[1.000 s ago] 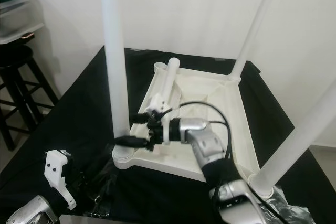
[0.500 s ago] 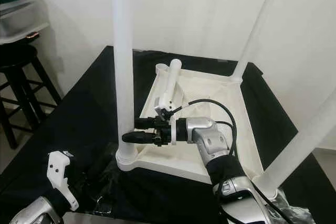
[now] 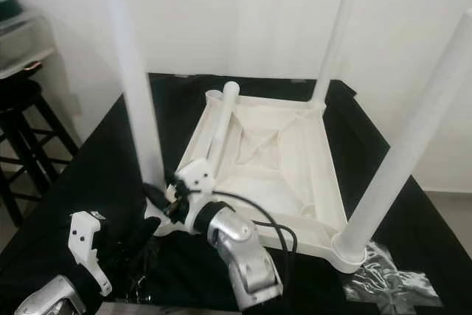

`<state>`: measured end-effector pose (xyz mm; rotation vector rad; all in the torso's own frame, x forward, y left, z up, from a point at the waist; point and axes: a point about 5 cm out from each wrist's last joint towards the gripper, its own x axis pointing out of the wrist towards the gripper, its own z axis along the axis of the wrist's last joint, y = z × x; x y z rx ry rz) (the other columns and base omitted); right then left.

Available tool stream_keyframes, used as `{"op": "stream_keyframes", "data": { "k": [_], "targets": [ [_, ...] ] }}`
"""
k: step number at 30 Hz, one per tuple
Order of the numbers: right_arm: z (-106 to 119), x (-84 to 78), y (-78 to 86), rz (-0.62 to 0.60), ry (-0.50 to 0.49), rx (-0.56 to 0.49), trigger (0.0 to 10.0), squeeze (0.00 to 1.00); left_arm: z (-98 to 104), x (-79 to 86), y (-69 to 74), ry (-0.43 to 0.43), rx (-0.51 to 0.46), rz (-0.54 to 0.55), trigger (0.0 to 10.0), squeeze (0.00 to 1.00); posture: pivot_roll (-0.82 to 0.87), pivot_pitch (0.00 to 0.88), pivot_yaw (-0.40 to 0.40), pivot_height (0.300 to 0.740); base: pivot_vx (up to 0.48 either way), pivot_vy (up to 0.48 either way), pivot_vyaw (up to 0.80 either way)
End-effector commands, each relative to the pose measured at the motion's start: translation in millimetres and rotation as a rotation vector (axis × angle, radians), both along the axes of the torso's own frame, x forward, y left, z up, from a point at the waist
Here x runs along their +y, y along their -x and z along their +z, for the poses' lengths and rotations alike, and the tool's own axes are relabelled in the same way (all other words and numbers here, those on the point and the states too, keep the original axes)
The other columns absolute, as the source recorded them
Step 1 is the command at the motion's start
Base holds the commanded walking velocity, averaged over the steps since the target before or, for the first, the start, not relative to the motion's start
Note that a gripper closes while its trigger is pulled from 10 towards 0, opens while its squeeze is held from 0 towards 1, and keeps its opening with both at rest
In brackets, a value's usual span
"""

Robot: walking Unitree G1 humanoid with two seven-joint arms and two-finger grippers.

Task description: Building children table

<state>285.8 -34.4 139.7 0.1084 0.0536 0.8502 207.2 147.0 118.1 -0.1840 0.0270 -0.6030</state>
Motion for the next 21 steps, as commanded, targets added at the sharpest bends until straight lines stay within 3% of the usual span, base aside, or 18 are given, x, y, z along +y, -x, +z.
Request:
{"op": "stream_keyframes", "data": {
  "k": [1, 2, 3, 4, 5, 6, 11, 12, 13, 16, 17, 19, 20, 21],
  "targets": [
    [-27.1, -3.0, 3.8, -0.001, 0.064, 0.124, 0.0, 0.0, -2.5, 2.1, 0.2, -0.01, 0.016, -0.005, 10.0, 0.0, 0.06, 0.001, -0.009, 0.74, 0.0, 0.0, 0.0],
    [-26.9, -6.2, 3.0, -0.048, 0.056, 0.14, 5.0, 0.0, -3.0, 1.6, 0.0, -0.01, 0.018, -0.003, 10.0, 0.0, 0.06, 0.0, -0.01, 0.74, 0.0, 0.0, 0.0],
    [-26.9, -6.2, 3.0, -0.048, 0.056, 0.14, 5.0, 0.0, -3.0, 1.6, 0.0, -0.01, 0.018, -0.003, 10.0, 0.0, 0.06, 0.0, -0.01, 0.74, 0.0, 0.0, 0.0],
    [-25.9, -8.8, 2.2, -0.067, 0.031, 0.152, 10.0, 0.0, -3.2, 1.1, -0.1, -0.009, 0.018, -0.003, 10.0, 0.0, 0.06, 0.0, -0.014, 0.74, 0.0, 0.0, 0.0],
    [-25.0, -10.4, 1.9, -0.079, 0.014, 0.16, 10.0, 0.0, -3.2, 0.8, -0.2, -0.009, 0.018, -0.003, 10.0, 0.0, 0.06, 0.0, -0.014, 0.74, 0.0, 0.0, 0.0],
    [-20.5, -8.5, 5.0, -0.066, -0.011, 0.16, 10.0, 1.0, -3.4, 0.4, -0.2, -0.009, 0.018, -0.004, 10.0, 0.0, 0.06, 0.0, -0.011, 0.74, 0.0, 0.0, 0.0],
    [-6.6, -4.2, 6.5, -0.01, -0.031, 0.115, 10.0, 1.0, -4.0, -0.6, -0.5, -0.008, 0.02, -0.006, 10.0, 0.0, 0.06, 0.0, -0.009, 0.74, 0.0, 0.0, 0.0],
    [-0.5, -3.8, 4.3, 0.033, -0.025, 0.087, 10.0, 1.0, -4.3, -1.2, -0.7, -0.007, 0.021, -0.006, 10.0, 0.0, 0.06, 0.0, -0.008, 0.74, 0.0, 0.0, 0.0],
    [7.2, -3.9, 1.4, 0.114, -0.012, 0.053, 10.0, 0.9, -4.8, -1.7, -0.9, -0.007, 0.021, -0.006, 10.0, 0.0, 0.06, 0.0, -0.008, 0.74, 0.0, 0.0, 0.0],
    [15.2, -4.7, -1.4, 0.203, 0.008, 0.019, 10.0, 0.9, -5.3, -2.3, -1.1, -0.006, 0.022, -0.006, 10.0, 0.0, 0.06, 0.0, -0.008, 0.74, 0.0, 0.0, 0.0],
    [20.9, -8.4, -4.1, 0.283, 0.042, -0.021, 10.0, 0.0, -5.4, -2.4, -1.2, -0.007, 0.021, -0.005, 10.0, 0.0, 0.06, 0.0, -0.009, 0.74, 0.0, 0.0, 0.0],
    [20.9, -8.4, -4.1, 0.283, 0.042, -0.021, 10.0, 0.0, -5.4, -2.4, -1.2, -0.007, 0.021, -0.005, 10.0, 0.0, 0.06, 0.0, -0.009, 0.74, 0.0, 0.0, 0.0],
    [25.6, -15.4, -10.0, 0.37, 0.089, -0.059, 10.0, 0.0, -5.6, -2.4, -1.4, -0.008, 0.02, -0.005, 10.0, 0.0, 0.06, 0.0, -0.011, 0.74, 0.0, 0.0, 0.0],
    [25.6, -15.4, -10.0, 0.37, 0.089, -0.059, 10.0, 0.0, -5.6, -2.4, -1.4, -0.008, 0.02, -0.005, 10.0, 0.0, 0.06, 0.0, -0.011, 0.74, 0.0, 0.0, 0.0]
  ]
}}
